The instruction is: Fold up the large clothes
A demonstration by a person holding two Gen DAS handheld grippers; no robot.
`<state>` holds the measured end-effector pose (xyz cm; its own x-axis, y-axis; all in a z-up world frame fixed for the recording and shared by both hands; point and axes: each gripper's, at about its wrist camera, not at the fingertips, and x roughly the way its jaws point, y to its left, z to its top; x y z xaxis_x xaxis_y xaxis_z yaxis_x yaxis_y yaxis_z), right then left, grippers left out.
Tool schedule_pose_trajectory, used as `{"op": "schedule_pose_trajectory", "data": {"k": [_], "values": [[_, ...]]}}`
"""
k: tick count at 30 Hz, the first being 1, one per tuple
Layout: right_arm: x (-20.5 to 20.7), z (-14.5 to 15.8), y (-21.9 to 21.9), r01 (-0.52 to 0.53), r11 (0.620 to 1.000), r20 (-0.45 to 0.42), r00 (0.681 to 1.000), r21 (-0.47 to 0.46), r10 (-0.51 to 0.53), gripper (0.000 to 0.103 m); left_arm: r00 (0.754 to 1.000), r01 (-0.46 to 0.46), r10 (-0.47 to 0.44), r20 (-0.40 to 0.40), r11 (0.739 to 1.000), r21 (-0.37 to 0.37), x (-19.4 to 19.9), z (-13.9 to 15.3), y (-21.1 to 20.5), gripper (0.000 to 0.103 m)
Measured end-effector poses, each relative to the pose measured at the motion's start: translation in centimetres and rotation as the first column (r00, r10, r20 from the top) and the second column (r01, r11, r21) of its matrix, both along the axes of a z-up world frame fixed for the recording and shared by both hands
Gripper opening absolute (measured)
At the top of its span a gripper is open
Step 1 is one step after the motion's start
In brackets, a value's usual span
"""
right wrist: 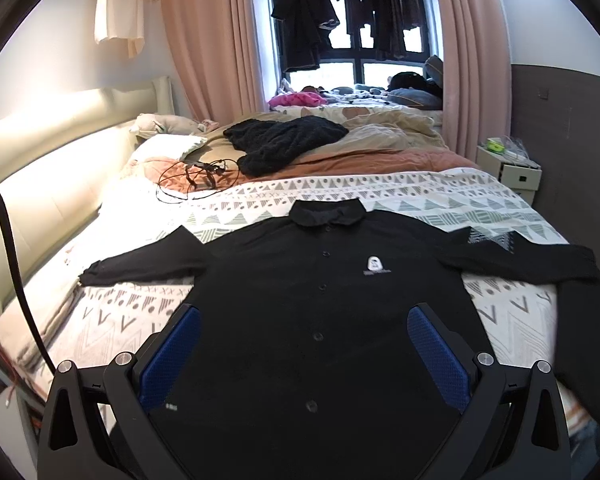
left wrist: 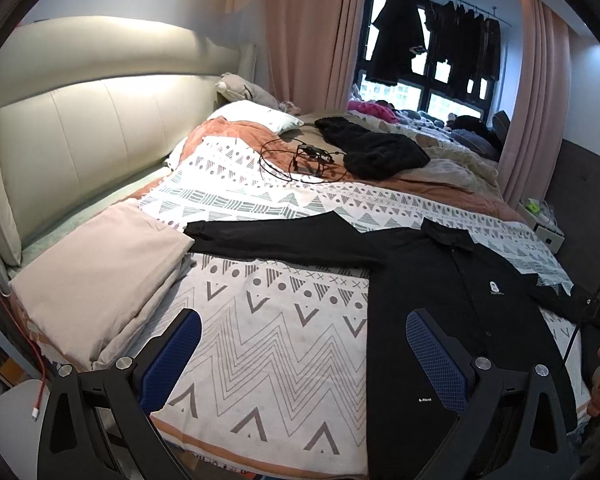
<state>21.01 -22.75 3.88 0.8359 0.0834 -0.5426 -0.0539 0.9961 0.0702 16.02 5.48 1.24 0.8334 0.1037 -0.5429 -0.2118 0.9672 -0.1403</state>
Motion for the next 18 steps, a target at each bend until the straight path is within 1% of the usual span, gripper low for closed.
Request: {"op": "schedule_pose_trajectory", "data": {"k": [7,12,14,17,18], "values": [[5.4,-1.6,2.0,-0.03,0.999,-0.026,0.999,0.015,0.031,0.103,1.0,-0.017,0.016,-0.017,0.999,-0.028,4.3,-0.8,1.5,0.102],[8.9,-3.4,3.8,-0.051,0.998,-0.041,0.998,0.029,0.052,0.103,0.999,-0.014,0.014,-0.032,1.0,-0.003,7.1,-1.4,2.2,0.1],[10.4,-4.1,4.3,-0.055,0.998,-0.06,0.997,0.033,0.057,0.103,0.999,-0.024,0.023,-0.046,1.0,-0.004,8.3,-1.7,2.8,0.098],[12.5,-5.1,4.9,-0.061,0.998,-0.087,0.994,0.032,0.064,0.103,0.996,-0.049,0.047,-0.081,0.998,-0.029,10.7,-2.6,4.3,0.091],[13.2,-5.4,5.1,-0.062,0.998,-0.095,0.993,0.033,0.065,0.103,0.994,-0.058,0.055,-0.092,0.998,-0.036,11.4,-2.8,4.7,0.087]]}}
